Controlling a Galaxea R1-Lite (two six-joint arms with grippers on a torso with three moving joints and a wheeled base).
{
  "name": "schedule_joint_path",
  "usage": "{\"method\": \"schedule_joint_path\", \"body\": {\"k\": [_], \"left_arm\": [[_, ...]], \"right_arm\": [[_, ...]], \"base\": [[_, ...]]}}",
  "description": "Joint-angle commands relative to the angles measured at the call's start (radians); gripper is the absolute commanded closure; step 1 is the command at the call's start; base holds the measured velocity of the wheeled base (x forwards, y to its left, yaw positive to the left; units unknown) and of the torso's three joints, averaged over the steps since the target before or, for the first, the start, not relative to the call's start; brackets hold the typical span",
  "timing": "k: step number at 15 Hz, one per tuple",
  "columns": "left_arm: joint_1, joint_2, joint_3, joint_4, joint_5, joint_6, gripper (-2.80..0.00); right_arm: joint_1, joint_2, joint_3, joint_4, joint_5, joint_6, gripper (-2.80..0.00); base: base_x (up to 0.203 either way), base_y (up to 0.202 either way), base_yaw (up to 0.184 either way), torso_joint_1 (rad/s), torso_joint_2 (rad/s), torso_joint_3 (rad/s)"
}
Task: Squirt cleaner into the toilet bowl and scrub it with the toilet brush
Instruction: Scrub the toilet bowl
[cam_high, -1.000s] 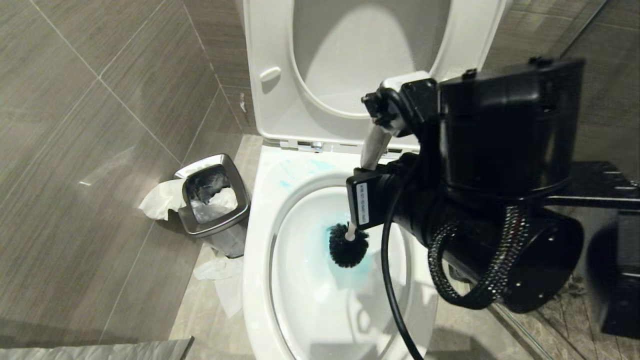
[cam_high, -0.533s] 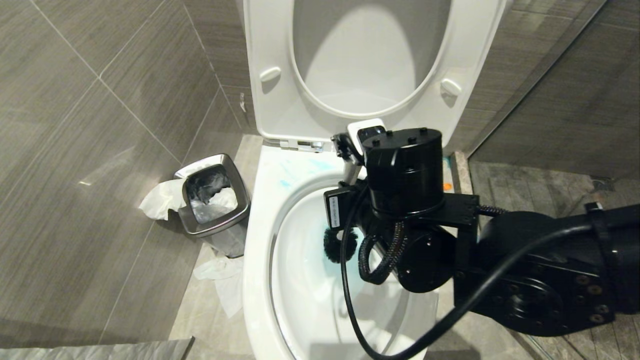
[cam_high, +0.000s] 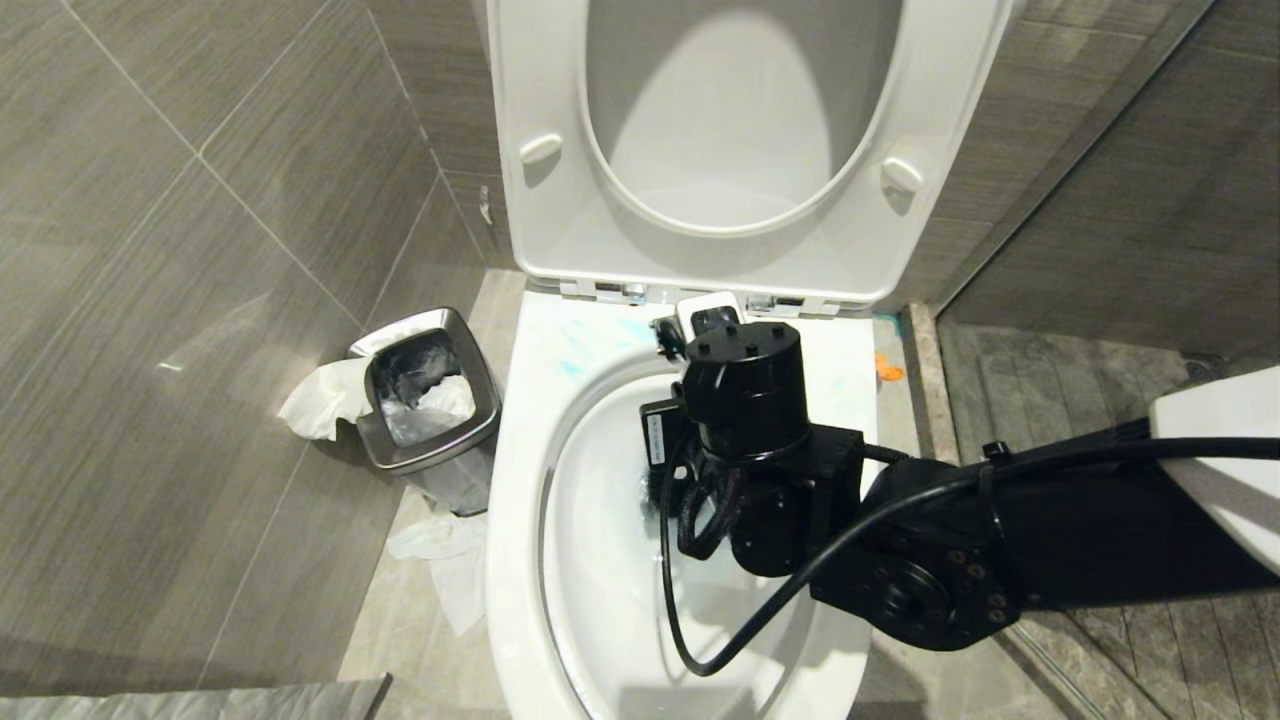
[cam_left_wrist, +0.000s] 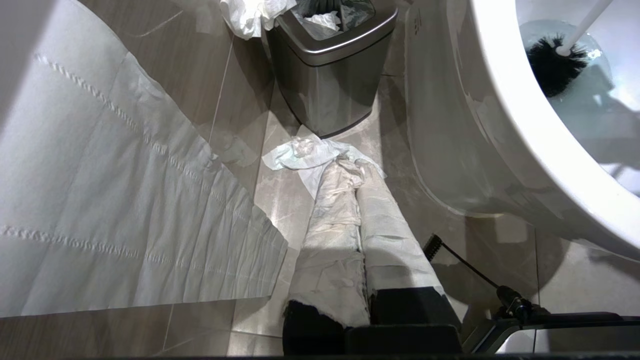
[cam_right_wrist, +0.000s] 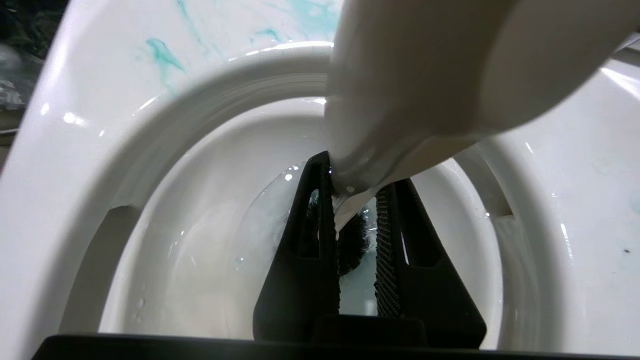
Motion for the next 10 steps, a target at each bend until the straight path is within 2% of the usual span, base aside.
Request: {"method": "schedule_joint_path", "body": {"k": [1,4,7,10], "left_arm": [[0.0,0.001,0.002,0.0,0.0,0.001,0.0],[0.0,0.001,0.002,0.0,0.0,0.001,0.0],[0.0,0.001,0.002,0.0,0.0,0.001,0.0],[0.0,0.001,0.002,0.0,-0.001,0.002,0.0]], "right_arm": [[-0.006,0.052,-0.004,-0.021,-0.01,-0.003,0.0],[-0.004,0.013,-0.019,-0.022,-0.018,-0.016,0.0],[-0.001,-0.105,-0.061,0.003,-0.017,-0.082,0.0],[0.003,-0.228,-0.141,0.122,-0.015,-0.107,0.0]], "base": [[0.0,0.0,0.0,0.0,0.0,0.0],[0.0,0.0,0.0,0.0,0.0,0.0],[0.0,0.0,0.0,0.0,0.0,0.0],[0.0,0.0,0.0,0.0,0.0,0.0]]}}
